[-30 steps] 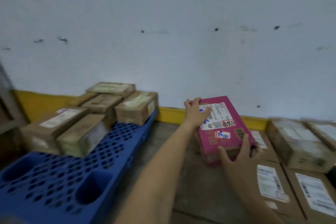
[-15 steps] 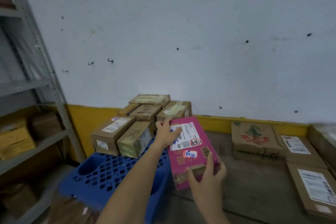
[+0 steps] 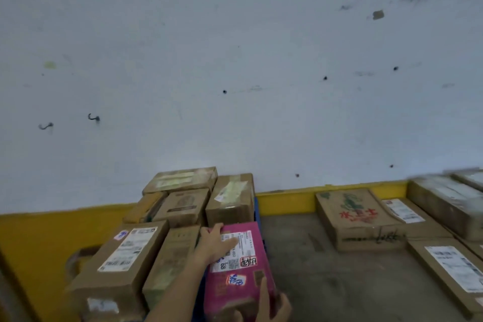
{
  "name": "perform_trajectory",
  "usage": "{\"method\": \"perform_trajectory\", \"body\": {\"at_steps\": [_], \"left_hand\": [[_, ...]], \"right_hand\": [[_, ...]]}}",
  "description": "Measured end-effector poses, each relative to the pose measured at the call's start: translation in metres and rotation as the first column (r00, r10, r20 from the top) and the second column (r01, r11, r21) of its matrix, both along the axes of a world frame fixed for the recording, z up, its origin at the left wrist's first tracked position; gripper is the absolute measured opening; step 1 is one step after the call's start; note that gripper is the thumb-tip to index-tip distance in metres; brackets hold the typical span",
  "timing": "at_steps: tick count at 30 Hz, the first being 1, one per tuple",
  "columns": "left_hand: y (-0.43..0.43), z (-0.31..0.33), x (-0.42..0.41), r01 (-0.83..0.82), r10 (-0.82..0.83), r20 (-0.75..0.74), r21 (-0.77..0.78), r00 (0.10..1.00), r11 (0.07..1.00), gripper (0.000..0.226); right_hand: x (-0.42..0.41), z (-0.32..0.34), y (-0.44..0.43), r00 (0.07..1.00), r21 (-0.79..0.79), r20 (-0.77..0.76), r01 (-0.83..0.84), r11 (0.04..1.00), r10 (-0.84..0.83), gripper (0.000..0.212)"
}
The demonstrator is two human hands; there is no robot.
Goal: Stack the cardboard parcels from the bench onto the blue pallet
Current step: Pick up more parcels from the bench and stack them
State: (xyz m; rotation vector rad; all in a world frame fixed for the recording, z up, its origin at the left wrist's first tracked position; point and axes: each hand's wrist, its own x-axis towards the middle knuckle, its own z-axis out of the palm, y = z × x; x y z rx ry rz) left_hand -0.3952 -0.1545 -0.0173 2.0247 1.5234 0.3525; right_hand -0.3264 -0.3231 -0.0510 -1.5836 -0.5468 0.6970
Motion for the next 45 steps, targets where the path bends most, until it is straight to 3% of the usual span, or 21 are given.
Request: {"method": "perform_trajectory", "body": {"at_steps": [3, 4, 6, 9, 11, 12, 23, 34, 45], "left_hand": [[0.009, -0.007, -0.001, 0.032, -0.030, -0.123, 0.017, 0.992, 0.999, 0.074], [0.012, -0.007, 0.000, 0.060, -0.042, -0.193, 0.089, 0.980, 0.994, 0.071], [0.017, -0.006, 0.002, 0.154, -0.056, -0.349, 0.261, 0.936, 0.953, 0.064], [0.024, -0.005, 0.008, 0.244, -0.039, -0.472, 0.382, 0.881, 0.891, 0.058], [0.031, -0.008, 0.010, 0.246, -0.041, -0.474, 0.380, 0.880, 0.892, 0.057], [0.034, -0.010, 0.011, 0.240, -0.044, -0.463, 0.374, 0.885, 0.896, 0.057], [0.059, -0.021, 0.021, 0.133, 0.006, -0.332, 0.393, 0.943, 0.910, 0.056], [0.061, -0.014, 0.020, 0.123, -0.032, -0.280, 0.314, 0.960, 0.941, 0.056], [0.012, 0.029, 0.070, 0.030, 0.002, -0.095, 0.332, 0.996, 0.943, 0.046]], "right_hand": [[-0.020, -0.003, -0.002, 0.924, -0.135, 0.377, -0.014, 0.991, 0.065, 0.052], [-0.026, 0.000, -0.003, 0.923, -0.154, 0.347, -0.117, 0.981, 0.165, 0.045], [-0.033, 0.006, 0.000, 0.864, -0.166, 0.491, -0.030, 0.986, 0.109, 0.063], [-0.034, -0.001, 0.007, 0.706, -0.263, 0.687, 0.020, 0.964, 0.173, 0.051], [-0.029, -0.003, 0.019, 0.778, -0.304, 0.573, -0.090, 0.948, 0.257, 0.083], [-0.026, -0.007, 0.024, 0.789, -0.283, 0.564, -0.092, 0.955, 0.243, 0.085], [-0.006, -0.019, 0.050, 0.757, -0.255, 0.567, -0.214, 0.943, 0.325, 0.062], [0.003, -0.015, 0.051, 0.787, -0.230, 0.483, -0.309, 0.923, 0.383, 0.060], [0.096, 0.032, 0.018, 0.614, -0.288, 0.636, -0.373, 0.882, 0.467, 0.059]]}}
